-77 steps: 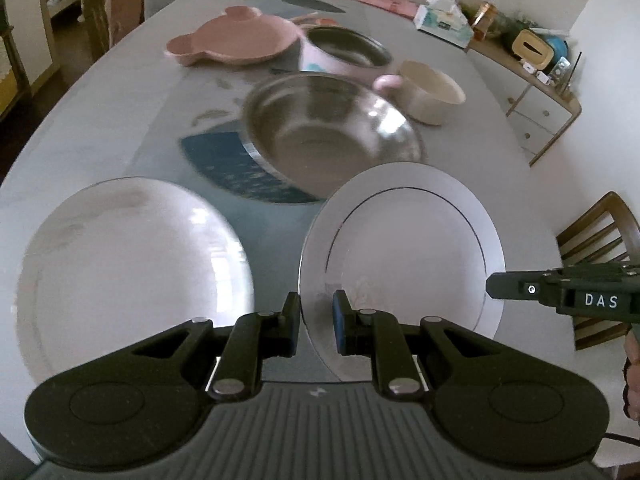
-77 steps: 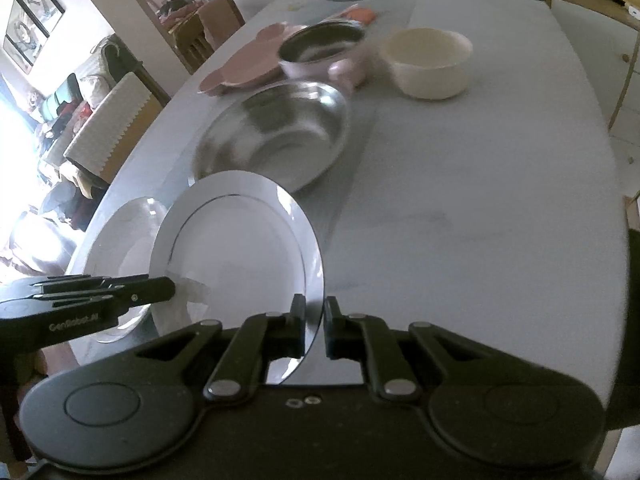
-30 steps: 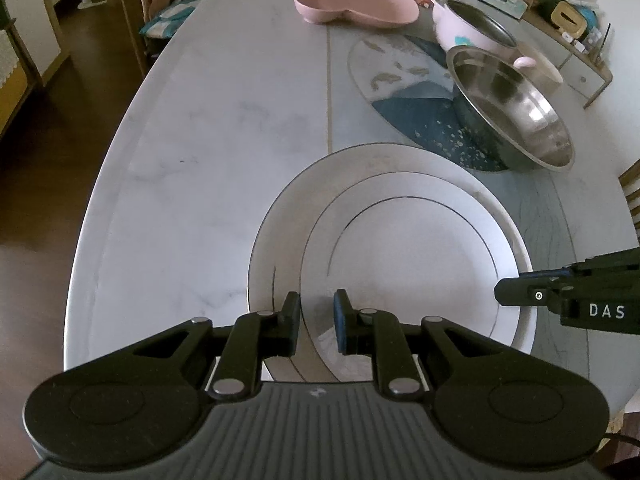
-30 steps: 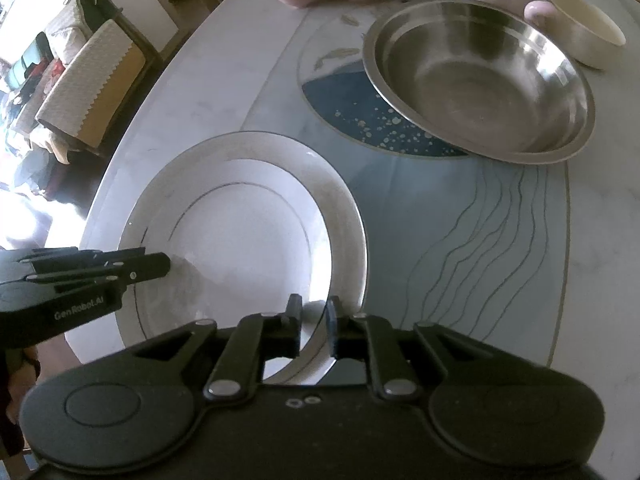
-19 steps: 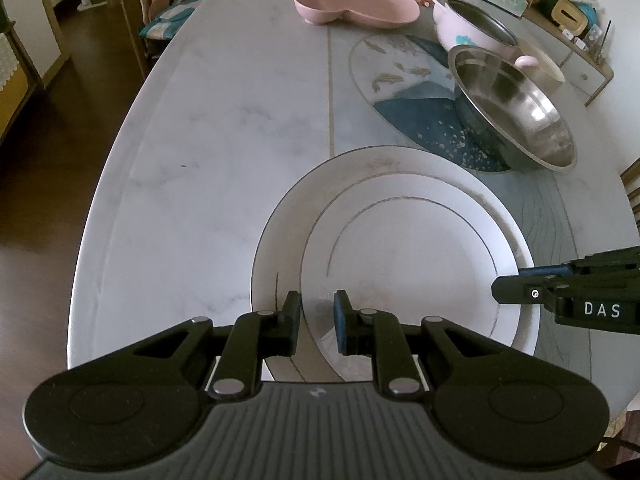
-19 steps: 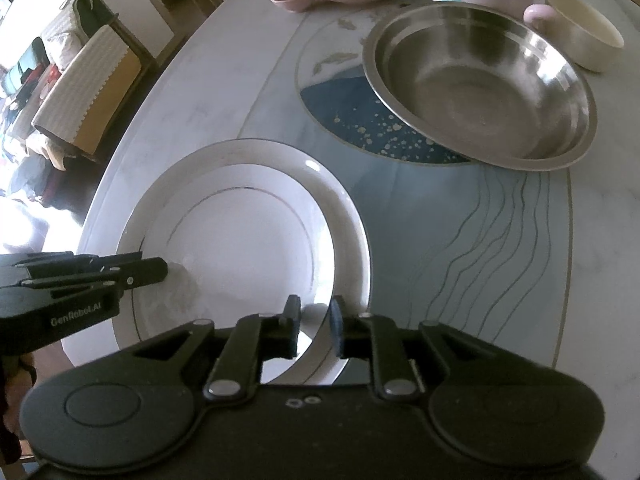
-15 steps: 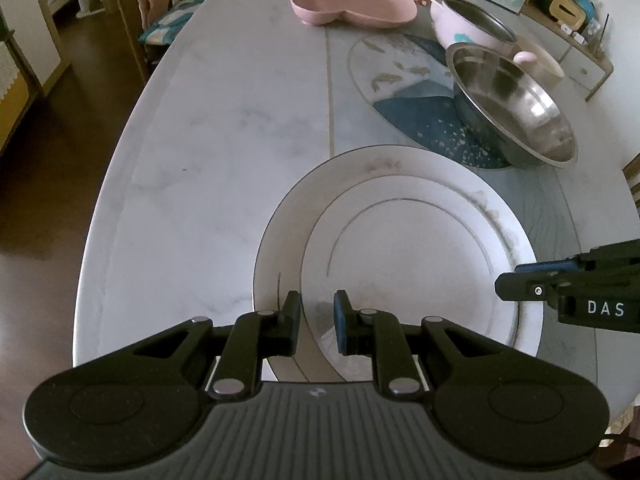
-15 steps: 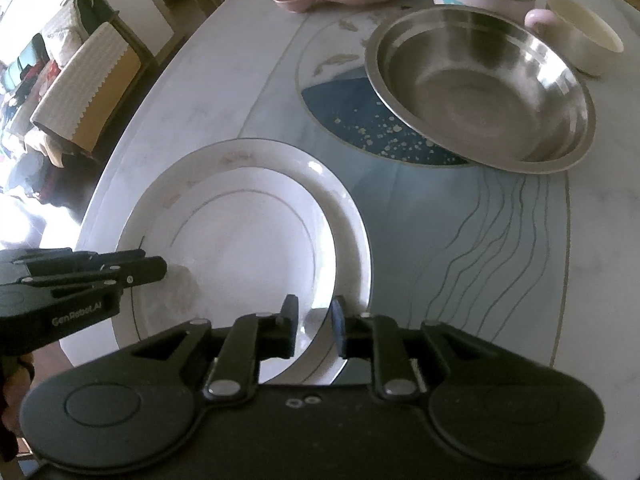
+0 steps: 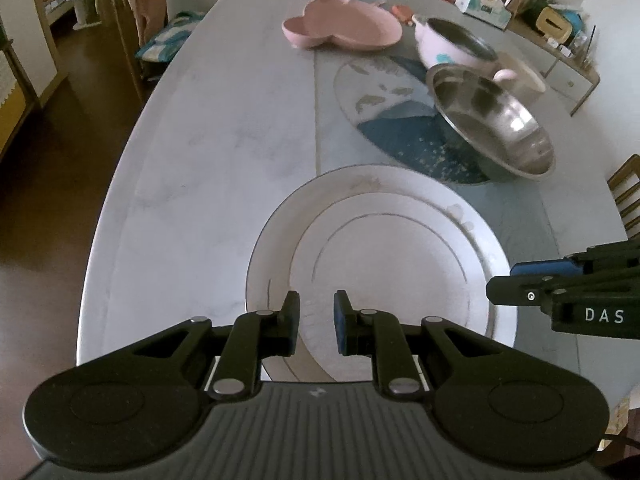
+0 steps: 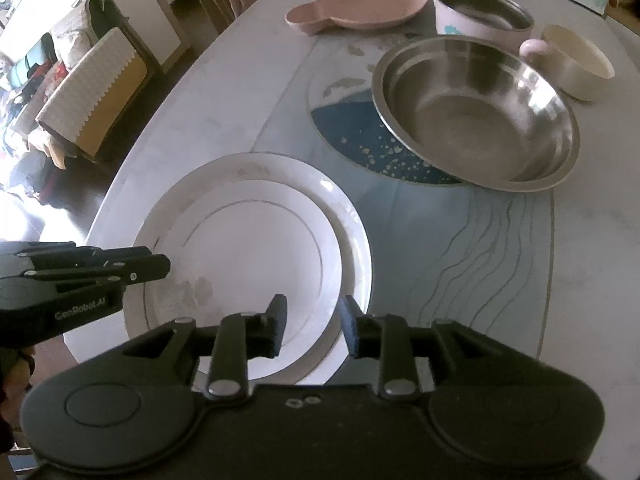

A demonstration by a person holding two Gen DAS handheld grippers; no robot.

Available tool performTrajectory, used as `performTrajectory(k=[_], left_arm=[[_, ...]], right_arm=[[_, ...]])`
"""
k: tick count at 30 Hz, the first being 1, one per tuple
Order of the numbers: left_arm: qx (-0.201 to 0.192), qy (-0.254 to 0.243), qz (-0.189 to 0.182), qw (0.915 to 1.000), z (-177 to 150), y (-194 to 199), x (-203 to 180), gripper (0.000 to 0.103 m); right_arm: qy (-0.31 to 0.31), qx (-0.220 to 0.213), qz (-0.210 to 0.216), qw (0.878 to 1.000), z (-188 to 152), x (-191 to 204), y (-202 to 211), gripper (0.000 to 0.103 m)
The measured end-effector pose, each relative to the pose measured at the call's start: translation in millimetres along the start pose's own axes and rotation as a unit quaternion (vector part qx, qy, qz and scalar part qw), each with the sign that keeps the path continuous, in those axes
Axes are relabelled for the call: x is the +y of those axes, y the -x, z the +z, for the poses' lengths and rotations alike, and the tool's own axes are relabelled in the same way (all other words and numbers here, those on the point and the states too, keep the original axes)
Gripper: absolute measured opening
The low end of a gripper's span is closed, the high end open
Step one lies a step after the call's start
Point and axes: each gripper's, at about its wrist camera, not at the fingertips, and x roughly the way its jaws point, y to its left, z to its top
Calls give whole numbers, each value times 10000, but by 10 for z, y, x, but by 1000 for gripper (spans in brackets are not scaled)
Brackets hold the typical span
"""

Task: Organize plates and bowls
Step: 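Open both tools and lift them off the stacked plates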

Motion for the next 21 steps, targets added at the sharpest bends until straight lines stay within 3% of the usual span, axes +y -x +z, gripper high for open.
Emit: performTrajectory(k=[17, 21], left_arm=[[-859, -329, -246, 9955, 116, 530, -366, 18], [-1051, -384, -337, 9931, 130, 644, -436, 28]], right_arm=[[343, -963, -40, 9948, -31, 84, 633, 39], [467, -1195, -66, 9917, -48, 122, 784, 46]])
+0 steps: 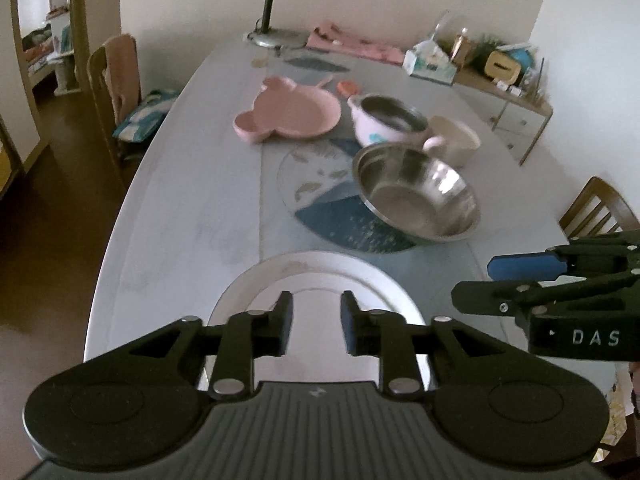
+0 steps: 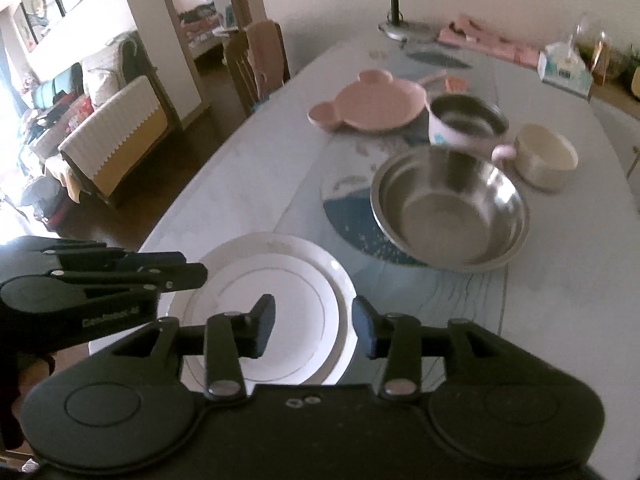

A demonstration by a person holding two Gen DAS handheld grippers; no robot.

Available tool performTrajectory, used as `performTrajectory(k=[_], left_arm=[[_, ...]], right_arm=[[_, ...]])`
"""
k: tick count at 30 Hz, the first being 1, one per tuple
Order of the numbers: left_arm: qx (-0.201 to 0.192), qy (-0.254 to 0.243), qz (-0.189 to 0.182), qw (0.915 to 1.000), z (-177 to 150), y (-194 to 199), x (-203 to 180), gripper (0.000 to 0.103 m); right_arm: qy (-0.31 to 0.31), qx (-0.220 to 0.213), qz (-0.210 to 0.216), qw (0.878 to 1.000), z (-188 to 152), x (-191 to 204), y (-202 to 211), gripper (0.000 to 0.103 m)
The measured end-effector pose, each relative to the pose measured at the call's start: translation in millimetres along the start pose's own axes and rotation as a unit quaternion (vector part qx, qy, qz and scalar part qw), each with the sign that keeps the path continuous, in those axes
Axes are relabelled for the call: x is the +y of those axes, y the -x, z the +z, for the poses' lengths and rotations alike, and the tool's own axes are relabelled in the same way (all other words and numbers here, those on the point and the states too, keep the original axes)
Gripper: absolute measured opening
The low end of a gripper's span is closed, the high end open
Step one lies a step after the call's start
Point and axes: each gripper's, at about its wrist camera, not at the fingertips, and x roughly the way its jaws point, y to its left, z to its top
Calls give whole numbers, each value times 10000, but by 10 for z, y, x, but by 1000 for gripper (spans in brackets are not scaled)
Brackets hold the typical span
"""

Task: Organize plates and bowls
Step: 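Open both tools and lift them off the stacked plates, then move both tools toward the pink bear-shaped plate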

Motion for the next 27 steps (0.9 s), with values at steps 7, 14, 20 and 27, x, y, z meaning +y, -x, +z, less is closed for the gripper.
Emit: performTrajectory(k=[7, 14, 20, 27], left_arm=[[-361, -81, -172, 9992, 128, 172, -112, 51], [-639, -186, -210, 9976, 309, 165, -277, 69], [-822, -242, -145, 9962, 504, 71, -433, 78], [-817, -207, 40, 9964, 818, -225, -513, 78]], right_arm=[[15, -312, -45, 9995, 20, -38, 199, 52], [-92, -562, -157, 9983, 74, -217, 339, 71], [-104, -780, -319, 9964, 187, -464, 398, 87], [-31, -975, -388, 9945, 496, -806, 345, 102]])
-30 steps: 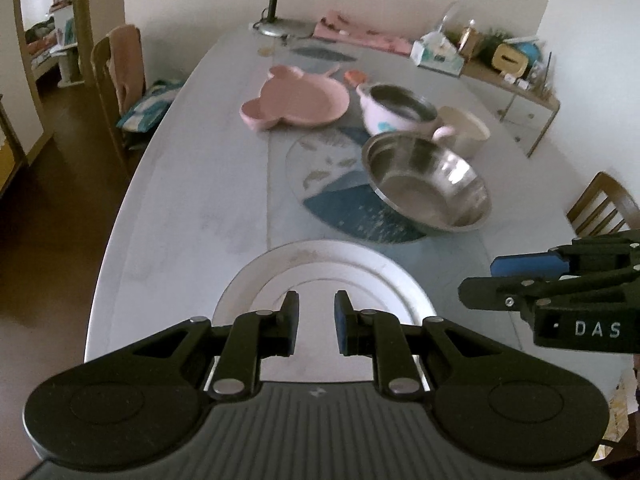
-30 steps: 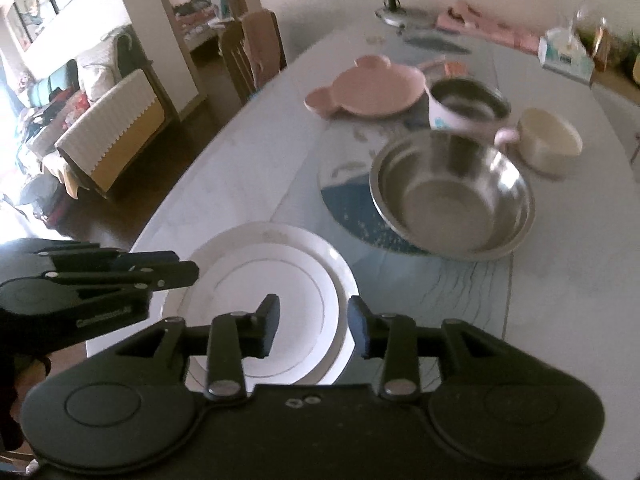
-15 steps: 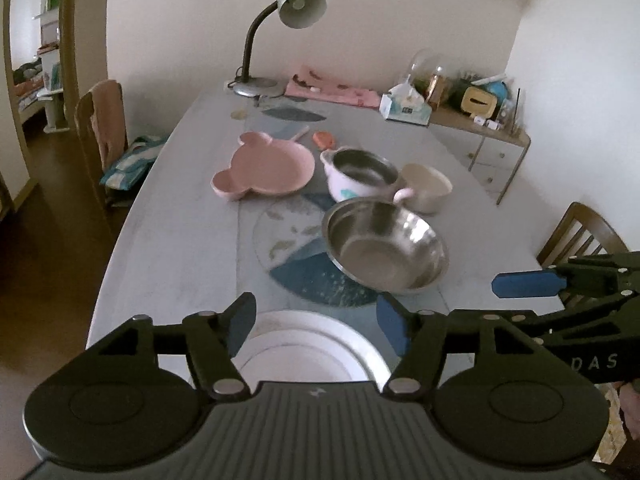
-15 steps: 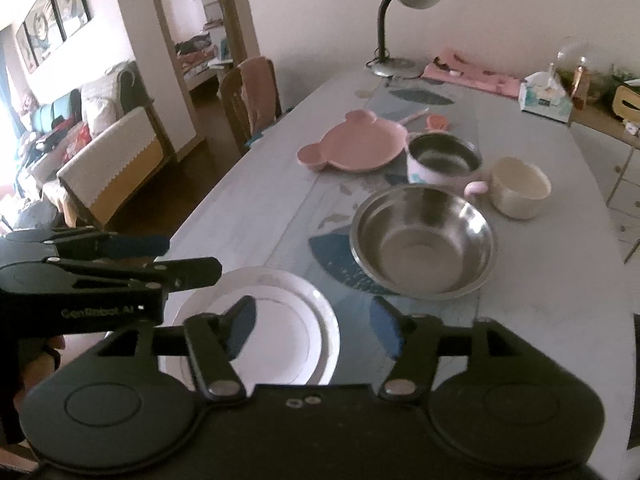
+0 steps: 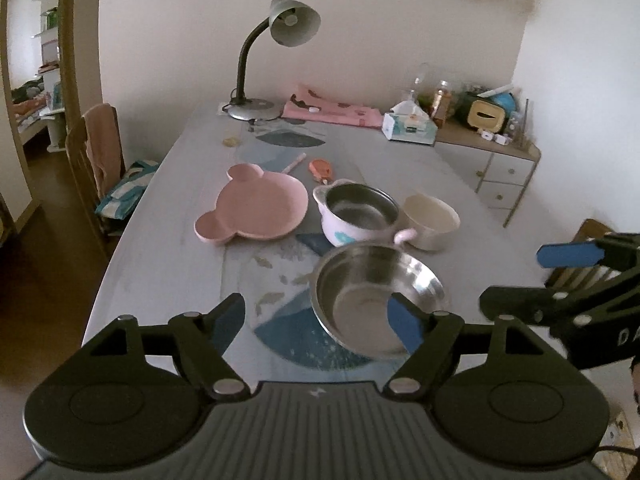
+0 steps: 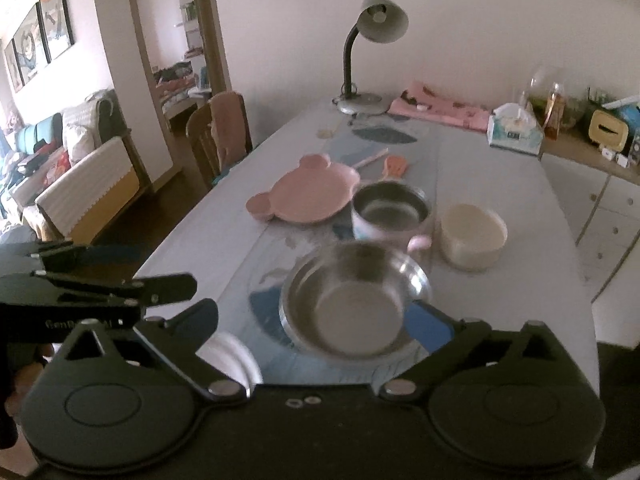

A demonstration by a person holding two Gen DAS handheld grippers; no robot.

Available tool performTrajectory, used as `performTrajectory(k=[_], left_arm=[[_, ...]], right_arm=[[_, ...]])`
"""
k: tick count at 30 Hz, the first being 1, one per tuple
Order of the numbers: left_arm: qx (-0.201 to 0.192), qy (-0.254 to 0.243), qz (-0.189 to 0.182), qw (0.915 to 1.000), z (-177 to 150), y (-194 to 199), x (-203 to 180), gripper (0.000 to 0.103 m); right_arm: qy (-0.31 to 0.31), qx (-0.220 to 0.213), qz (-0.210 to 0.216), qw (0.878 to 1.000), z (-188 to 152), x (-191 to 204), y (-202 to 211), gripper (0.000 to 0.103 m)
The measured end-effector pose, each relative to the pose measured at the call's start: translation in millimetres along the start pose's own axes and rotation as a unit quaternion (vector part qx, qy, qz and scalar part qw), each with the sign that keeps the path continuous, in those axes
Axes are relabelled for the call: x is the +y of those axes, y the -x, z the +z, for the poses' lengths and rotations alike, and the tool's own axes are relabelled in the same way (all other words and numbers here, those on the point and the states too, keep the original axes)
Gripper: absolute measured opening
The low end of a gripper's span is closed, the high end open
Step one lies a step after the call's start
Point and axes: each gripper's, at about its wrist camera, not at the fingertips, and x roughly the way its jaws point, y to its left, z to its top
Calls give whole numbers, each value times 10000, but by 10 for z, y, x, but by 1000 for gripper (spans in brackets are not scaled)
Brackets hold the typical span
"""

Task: Organize plates and bowls
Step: 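Move both tools toward the pink bear-shaped plate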

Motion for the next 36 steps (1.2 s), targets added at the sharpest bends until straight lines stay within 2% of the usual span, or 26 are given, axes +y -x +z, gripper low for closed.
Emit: performTrajectory(k=[8, 14, 19, 23, 27, 33, 34, 36], left_arm=[[171, 215, 440, 9987, 413, -544, 72, 78], [559, 531, 892, 9930, 713, -1138, 264, 78], [755, 713, 1154, 9879, 895, -1571, 454, 78], [986, 1086, 1247, 9813, 996, -1912, 625, 78], [1209, 1232, 1367, 9755, 996, -2219, 689, 78], [1516, 1714, 1400, 9633, 949, -2625, 831, 77], [1561, 1824, 1423, 9603, 928, -2671, 862, 75], [1689, 2117, 1380, 9527, 889, -2765, 939, 62]], right_arm=[[119, 122, 28, 9999, 466, -412, -455, 102], [176, 535, 166, 9983, 957, -695, -1112, 102], [252, 712, 156, 9970, 1297, -871, -1676, 102], [323, 852, 149, 9957, 1540, -943, -2128, 100], [334, 983, -10, 9946, 1716, -980, -2582, 96], [16, 1315, -67, 9913, 1882, -1052, -3197, 85], [-1, 1353, -81, 9908, 1901, -1058, -3266, 83], [-30, 1445, -68, 9895, 1911, -1047, -3407, 75]])
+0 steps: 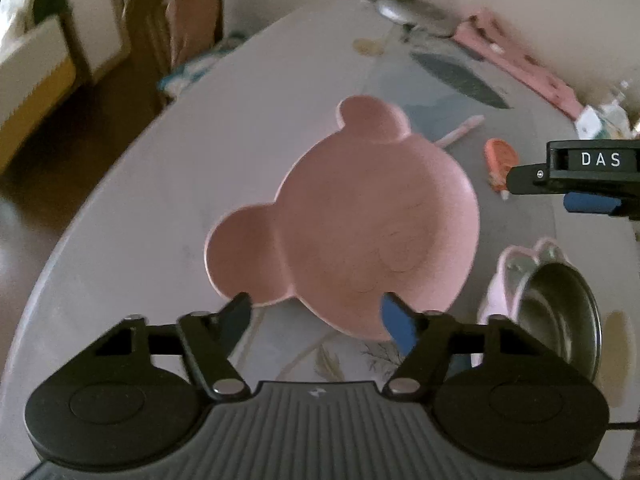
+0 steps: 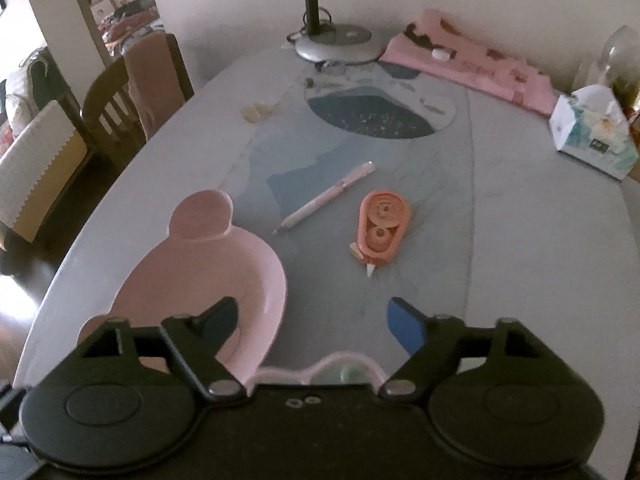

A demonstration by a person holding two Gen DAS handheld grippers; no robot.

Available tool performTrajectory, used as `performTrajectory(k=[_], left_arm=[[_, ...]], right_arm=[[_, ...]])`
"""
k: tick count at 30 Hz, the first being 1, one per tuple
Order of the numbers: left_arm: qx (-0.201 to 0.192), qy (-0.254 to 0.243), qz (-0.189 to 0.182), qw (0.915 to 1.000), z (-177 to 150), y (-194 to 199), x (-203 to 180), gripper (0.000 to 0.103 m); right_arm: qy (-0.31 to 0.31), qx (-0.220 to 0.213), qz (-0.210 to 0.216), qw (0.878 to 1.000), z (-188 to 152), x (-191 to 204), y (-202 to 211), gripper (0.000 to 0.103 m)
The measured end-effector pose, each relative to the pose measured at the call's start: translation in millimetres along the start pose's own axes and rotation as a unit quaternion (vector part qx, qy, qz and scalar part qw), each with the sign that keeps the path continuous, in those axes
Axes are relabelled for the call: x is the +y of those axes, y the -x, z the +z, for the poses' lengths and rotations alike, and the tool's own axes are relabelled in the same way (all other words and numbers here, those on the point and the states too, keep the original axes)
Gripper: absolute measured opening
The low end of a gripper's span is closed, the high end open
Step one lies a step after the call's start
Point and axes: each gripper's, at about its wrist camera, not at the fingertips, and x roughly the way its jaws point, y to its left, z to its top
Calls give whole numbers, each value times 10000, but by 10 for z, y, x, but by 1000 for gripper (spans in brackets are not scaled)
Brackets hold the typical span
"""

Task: Organize plates and bowls
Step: 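Move both tools toward the pink bear-shaped plate, then close the left tool on the pink bear plate rim while the right tool grips it too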

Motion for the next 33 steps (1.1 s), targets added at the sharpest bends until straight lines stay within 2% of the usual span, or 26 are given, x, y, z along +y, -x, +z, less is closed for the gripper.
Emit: performTrajectory(k=[3, 5, 8, 11, 15, 17, 18, 20, 27, 33], left_arm=[[-61, 128, 60, 9999, 26, -49, 0, 59], [-81, 65, 105, 9999, 43, -67, -33, 59], [-7, 281, 87, 9996, 44, -45, 24, 49], [55, 554, 40, 9984, 13, -29, 114, 49], [138, 691, 113, 9974, 25, -132, 159, 49], [130, 740, 32, 9972, 33, -171, 151, 48], [114, 722, 6, 9973, 39, -185, 124, 45], [135, 716, -4, 9973, 46, -221, 100, 40], [169, 814, -50, 9965, 66, -285, 105, 16], [66, 747, -22, 9972, 63, -250, 127, 16]], right_arm=[[-37, 116, 44, 9999, 82, -7, -186, 70], [-34, 170, 35, 9998, 118, 12, -289, 60], [-61, 278, 97, 9995, 159, 33, -426, 57], [-70, 320, 147, 9994, 182, 48, -514, 53], [-125, 408, 177, 9989, 217, 40, -628, 46], [-190, 468, 229, 9985, 209, 36, -674, 41], [-221, 487, 253, 9982, 204, 36, -692, 38], [-286, 529, 292, 9978, 194, 25, -733, 37], [-521, 664, 518, 9951, 149, -16, -840, 14], [-541, 595, 539, 9953, 105, -2, -784, 10]])
